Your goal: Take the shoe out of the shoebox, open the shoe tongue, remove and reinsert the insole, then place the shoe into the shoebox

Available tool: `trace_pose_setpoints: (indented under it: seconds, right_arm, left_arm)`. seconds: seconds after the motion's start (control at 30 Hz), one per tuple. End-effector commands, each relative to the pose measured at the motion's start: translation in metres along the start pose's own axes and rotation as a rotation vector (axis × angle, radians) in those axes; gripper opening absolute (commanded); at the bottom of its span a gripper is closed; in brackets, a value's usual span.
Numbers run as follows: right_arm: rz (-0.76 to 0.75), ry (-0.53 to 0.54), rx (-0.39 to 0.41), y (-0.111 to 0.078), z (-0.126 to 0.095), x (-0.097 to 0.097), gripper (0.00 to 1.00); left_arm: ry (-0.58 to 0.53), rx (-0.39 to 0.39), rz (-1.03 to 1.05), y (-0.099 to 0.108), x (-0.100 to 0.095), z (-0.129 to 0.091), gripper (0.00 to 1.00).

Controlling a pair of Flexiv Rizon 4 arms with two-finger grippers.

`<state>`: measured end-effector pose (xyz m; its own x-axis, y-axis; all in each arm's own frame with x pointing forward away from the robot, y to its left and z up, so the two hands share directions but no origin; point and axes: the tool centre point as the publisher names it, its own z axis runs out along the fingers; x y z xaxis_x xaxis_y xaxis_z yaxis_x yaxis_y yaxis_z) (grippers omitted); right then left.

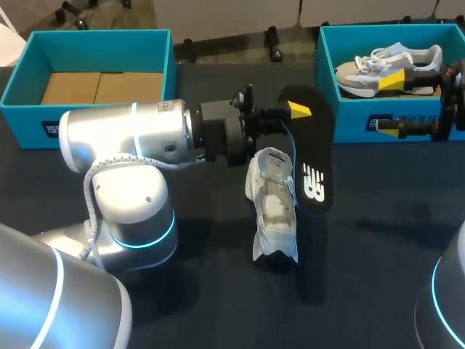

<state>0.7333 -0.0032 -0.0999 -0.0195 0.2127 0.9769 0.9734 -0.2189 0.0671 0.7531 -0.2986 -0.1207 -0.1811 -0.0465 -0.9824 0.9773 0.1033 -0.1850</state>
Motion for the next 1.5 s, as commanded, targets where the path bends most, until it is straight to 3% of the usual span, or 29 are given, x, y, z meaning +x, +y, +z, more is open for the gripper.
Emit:
trace_pose_setpoints:
  seconds: [0.03, 0.47, 0.77, 0.93, 1.1, 1.5]
  right_arm:
    - [0.002, -0.004, -0.001, -0.001, 0.000, 0.000, 1.00]
    - [0.002, -0.004, -0.001, -0.001, 0.000, 0.000, 1.00]
    - [-0.109, -0.047, 0.008, -0.007, -0.005, -0.011, 1.00]
    - [-0.227, -0.064, 0.007, -0.006, -0.009, -0.016, 1.00]
    - [-0.409, -0.088, 0.061, -0.007, -0.009, -0.014, 1.00]
    - [-0.411, -0.113, 0.056, -0.007, -0.009, -0.015, 1.00]
  left_arm:
    - [0.002, -0.003, 0.000, -0.001, 0.000, 0.001, 0.00]
    - [0.002, -0.003, 0.000, -0.001, 0.000, 0.001, 0.00]
    - [0.002, -0.003, 0.000, -0.001, 0.000, 0.001, 0.00]
    - [0.003, -0.001, -0.003, -0.001, 0.000, 0.000, 0.00]
    - [0.014, 0.023, -0.045, -0.003, 0.000, -0.002, 0.00]
    - [0.084, 0.070, -0.186, -0.014, 0.008, -0.008, 0.00]
